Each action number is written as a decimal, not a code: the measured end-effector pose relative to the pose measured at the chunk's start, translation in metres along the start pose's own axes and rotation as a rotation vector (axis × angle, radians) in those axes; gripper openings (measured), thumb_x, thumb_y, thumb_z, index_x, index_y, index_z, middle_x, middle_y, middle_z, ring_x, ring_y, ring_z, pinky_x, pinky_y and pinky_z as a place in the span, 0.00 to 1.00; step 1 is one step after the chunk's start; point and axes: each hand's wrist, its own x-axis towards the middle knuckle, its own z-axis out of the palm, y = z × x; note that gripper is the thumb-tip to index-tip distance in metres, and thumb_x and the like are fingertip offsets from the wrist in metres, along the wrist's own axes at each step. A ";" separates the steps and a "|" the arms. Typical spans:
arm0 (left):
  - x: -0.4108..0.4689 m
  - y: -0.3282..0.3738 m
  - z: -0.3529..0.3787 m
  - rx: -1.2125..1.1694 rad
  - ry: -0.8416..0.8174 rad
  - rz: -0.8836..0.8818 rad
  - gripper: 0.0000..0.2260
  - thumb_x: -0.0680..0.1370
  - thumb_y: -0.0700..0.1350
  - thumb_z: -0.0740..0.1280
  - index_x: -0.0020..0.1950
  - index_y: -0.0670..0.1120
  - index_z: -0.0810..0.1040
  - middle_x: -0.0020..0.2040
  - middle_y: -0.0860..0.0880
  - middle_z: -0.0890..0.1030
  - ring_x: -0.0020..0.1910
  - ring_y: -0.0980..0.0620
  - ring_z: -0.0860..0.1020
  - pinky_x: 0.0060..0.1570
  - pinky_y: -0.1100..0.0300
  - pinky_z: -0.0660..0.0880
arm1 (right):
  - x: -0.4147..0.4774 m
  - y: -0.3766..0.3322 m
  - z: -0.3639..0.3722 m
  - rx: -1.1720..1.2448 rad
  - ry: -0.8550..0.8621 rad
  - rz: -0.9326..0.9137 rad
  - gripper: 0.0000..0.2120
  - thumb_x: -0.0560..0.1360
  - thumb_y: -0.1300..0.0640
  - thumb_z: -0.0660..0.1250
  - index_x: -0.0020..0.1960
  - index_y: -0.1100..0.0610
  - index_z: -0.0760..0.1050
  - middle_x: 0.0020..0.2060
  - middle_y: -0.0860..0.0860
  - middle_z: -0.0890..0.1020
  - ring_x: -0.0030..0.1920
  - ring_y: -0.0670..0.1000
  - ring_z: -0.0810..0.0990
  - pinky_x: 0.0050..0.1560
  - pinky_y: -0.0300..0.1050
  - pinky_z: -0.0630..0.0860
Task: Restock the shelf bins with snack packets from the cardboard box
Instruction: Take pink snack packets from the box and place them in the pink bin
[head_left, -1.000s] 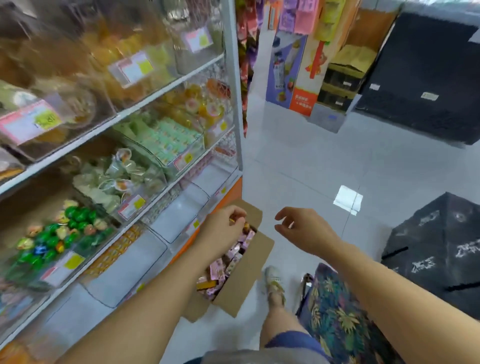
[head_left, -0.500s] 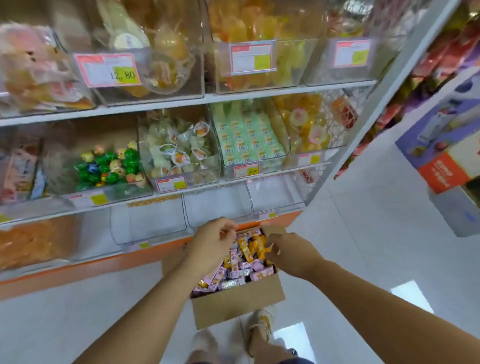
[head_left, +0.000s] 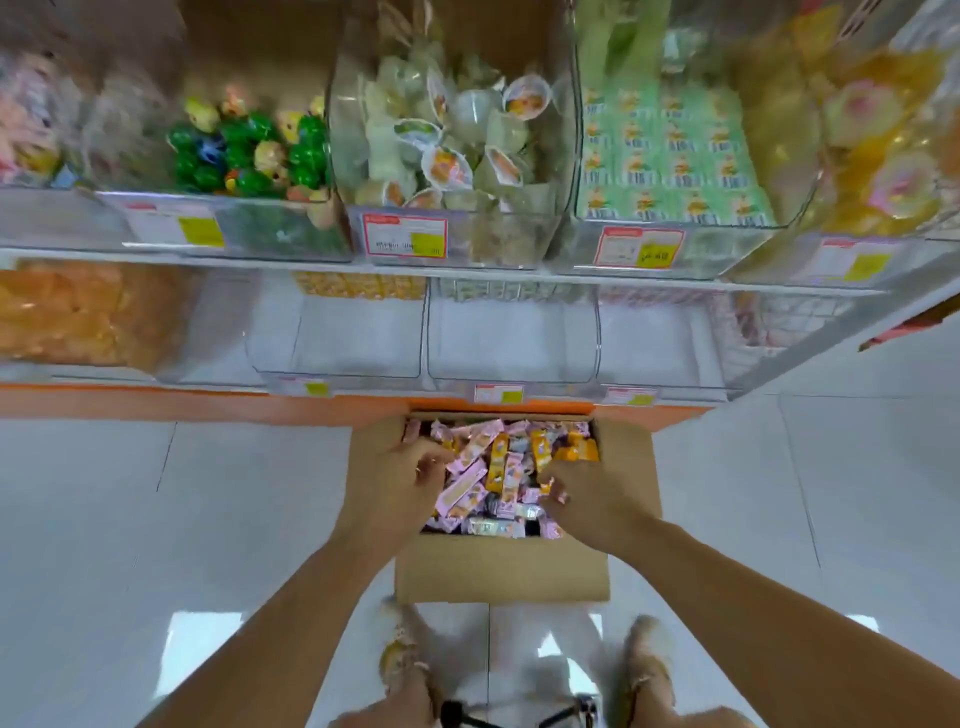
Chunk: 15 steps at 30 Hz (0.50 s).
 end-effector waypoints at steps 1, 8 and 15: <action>0.009 -0.010 0.013 0.004 0.040 0.004 0.07 0.79 0.45 0.62 0.51 0.55 0.79 0.62 0.48 0.80 0.40 0.54 0.80 0.45 0.62 0.72 | 0.017 0.010 0.011 -0.014 -0.016 -0.021 0.15 0.78 0.52 0.62 0.64 0.50 0.73 0.56 0.49 0.80 0.53 0.51 0.78 0.48 0.44 0.76; 0.087 -0.103 0.131 0.107 0.166 0.007 0.08 0.78 0.49 0.61 0.53 0.59 0.77 0.53 0.51 0.81 0.41 0.55 0.77 0.46 0.62 0.75 | 0.130 0.080 0.102 -0.060 -0.034 -0.169 0.17 0.79 0.53 0.62 0.66 0.55 0.70 0.56 0.54 0.79 0.54 0.54 0.77 0.46 0.45 0.72; 0.130 -0.166 0.224 0.184 0.023 0.137 0.09 0.79 0.50 0.65 0.57 0.52 0.78 0.54 0.53 0.74 0.46 0.53 0.77 0.48 0.56 0.75 | 0.195 0.124 0.182 -0.011 0.098 -0.226 0.27 0.77 0.51 0.65 0.73 0.52 0.60 0.66 0.53 0.65 0.41 0.49 0.75 0.49 0.45 0.74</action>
